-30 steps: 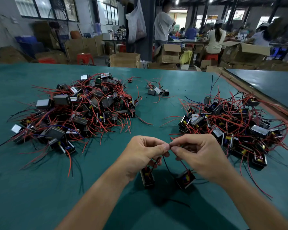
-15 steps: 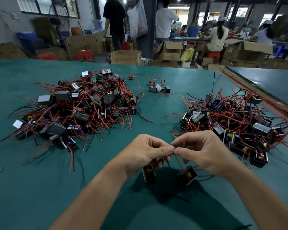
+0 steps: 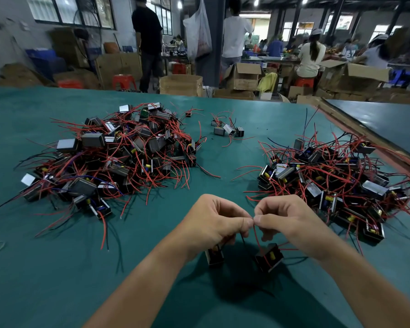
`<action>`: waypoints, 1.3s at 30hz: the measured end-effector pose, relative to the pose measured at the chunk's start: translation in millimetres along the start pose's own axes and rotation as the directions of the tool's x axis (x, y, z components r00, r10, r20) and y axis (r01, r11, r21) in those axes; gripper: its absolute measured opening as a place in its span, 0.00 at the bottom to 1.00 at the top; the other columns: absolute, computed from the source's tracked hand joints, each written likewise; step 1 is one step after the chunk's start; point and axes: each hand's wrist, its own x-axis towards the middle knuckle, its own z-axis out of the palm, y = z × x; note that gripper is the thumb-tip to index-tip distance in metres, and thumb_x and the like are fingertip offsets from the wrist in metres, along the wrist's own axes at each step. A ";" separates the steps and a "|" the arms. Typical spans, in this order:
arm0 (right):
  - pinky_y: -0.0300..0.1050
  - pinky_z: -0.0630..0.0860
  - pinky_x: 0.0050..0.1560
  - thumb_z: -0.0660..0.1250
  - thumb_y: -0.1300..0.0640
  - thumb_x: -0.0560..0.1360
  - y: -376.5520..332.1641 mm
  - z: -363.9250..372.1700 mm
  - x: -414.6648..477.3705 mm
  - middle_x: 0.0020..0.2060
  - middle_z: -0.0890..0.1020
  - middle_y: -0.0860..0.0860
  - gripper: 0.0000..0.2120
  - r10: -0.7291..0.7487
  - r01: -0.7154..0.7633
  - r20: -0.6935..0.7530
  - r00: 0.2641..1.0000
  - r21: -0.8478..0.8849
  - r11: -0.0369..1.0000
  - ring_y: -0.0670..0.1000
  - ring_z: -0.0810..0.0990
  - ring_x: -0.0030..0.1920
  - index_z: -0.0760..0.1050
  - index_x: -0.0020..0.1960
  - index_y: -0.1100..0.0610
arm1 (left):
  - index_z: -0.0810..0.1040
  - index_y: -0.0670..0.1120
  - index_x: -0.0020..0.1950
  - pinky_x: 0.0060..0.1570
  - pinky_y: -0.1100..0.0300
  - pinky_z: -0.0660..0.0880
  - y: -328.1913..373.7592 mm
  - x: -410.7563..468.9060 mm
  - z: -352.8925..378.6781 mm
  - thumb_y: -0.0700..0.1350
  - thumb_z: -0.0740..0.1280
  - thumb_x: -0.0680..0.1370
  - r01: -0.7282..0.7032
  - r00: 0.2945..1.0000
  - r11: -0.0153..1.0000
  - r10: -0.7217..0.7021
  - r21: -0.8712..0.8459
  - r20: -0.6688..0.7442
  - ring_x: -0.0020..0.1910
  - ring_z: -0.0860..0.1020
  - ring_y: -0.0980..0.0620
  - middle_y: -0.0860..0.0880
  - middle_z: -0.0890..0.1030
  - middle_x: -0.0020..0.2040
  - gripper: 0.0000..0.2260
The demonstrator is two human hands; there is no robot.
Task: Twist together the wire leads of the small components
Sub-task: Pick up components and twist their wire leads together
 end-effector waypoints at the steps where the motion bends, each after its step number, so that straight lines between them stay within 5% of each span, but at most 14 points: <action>1: 0.35 0.71 0.28 0.70 0.65 0.69 -0.9 1.2 0.1 0.24 0.73 0.52 0.09 0.033 -0.033 -0.009 0.999 0.018 0.999 0.46 0.71 0.25 0.75 0.31 0.61 | 0.84 0.48 0.34 0.26 0.64 0.65 0.0 0.1 2.3 0.36 0.72 0.74 -0.032 0.999 0.999 0.033 0.038 -0.019 0.24 0.70 0.57 0.52 0.80 0.29 0.10; 4: 0.38 0.71 0.26 0.68 0.60 0.64 -1.6 3.5 0.0 0.23 0.73 0.52 0.06 0.135 -0.132 -0.036 0.990 0.058 0.989 0.46 0.70 0.23 0.76 0.30 0.61 | 0.83 0.49 0.34 0.30 0.63 0.68 -1.9 0.6 6.8 0.35 0.73 0.73 -0.119 0.992 0.987 0.123 0.104 -0.035 0.29 0.71 0.56 0.52 0.80 0.29 0.12; 13: 0.36 0.70 0.26 0.66 0.69 0.74 3.3 3.0 1.0 0.24 0.72 0.53 0.12 0.148 -0.145 -0.102 0.984 0.036 0.989 0.46 0.69 0.24 0.75 0.32 0.66 | 0.83 0.46 0.36 0.27 0.66 0.64 -11.3 2.0 12.1 0.39 0.72 0.72 -0.269 0.942 0.919 0.314 0.287 -0.122 0.25 0.67 0.59 0.57 0.76 0.26 0.05; 19: 0.38 0.72 0.30 0.68 0.60 0.68 -6.2 2.0 -6.4 0.27 0.76 0.52 0.07 -0.105 0.106 -0.064 0.992 0.011 0.994 0.48 0.73 0.28 0.78 0.32 0.60 | 0.81 0.47 0.32 0.23 0.68 0.66 -4.9 3.8 9.0 0.33 0.69 0.75 -0.104 0.992 0.994 0.101 -0.033 -0.080 0.22 0.67 0.56 0.49 0.73 0.25 0.14; 23: 0.38 0.73 0.30 0.68 0.61 0.68 -7.1 -3.1 -8.6 0.29 0.79 0.54 0.04 -0.148 0.149 -0.015 0.989 0.039 0.988 0.46 0.75 0.29 0.80 0.36 0.61 | 0.81 0.45 0.35 0.24 0.66 0.69 0.1 1.9 3.9 0.39 0.72 0.70 0.002 1.000 0.988 0.003 -0.155 0.031 0.24 0.69 0.55 0.47 0.72 0.27 0.05; 35: 0.39 0.77 0.31 0.76 0.56 0.66 2.9 -4.4 -5.3 0.35 0.85 0.54 0.06 -0.093 0.090 0.072 0.993 0.044 0.995 0.47 0.79 0.34 0.83 0.41 0.57 | 0.77 0.39 0.35 0.22 0.67 0.63 -4.1 1.5 0.1 0.39 0.67 0.66 0.090 0.988 0.992 -0.078 -0.086 0.136 0.22 0.65 0.55 0.45 0.68 0.29 0.04; 39: 0.40 0.76 0.31 0.74 0.54 0.67 3.5 -3.8 -3.7 0.32 0.81 0.59 0.10 -0.087 0.087 0.034 0.996 -0.012 0.996 0.48 0.76 0.32 0.80 0.37 0.61 | 0.81 0.45 0.33 0.22 0.68 0.62 -3.9 1.5 -0.1 0.40 0.69 0.66 0.088 0.992 0.991 -0.078 -0.096 0.102 0.21 0.65 0.56 0.46 0.68 0.28 0.03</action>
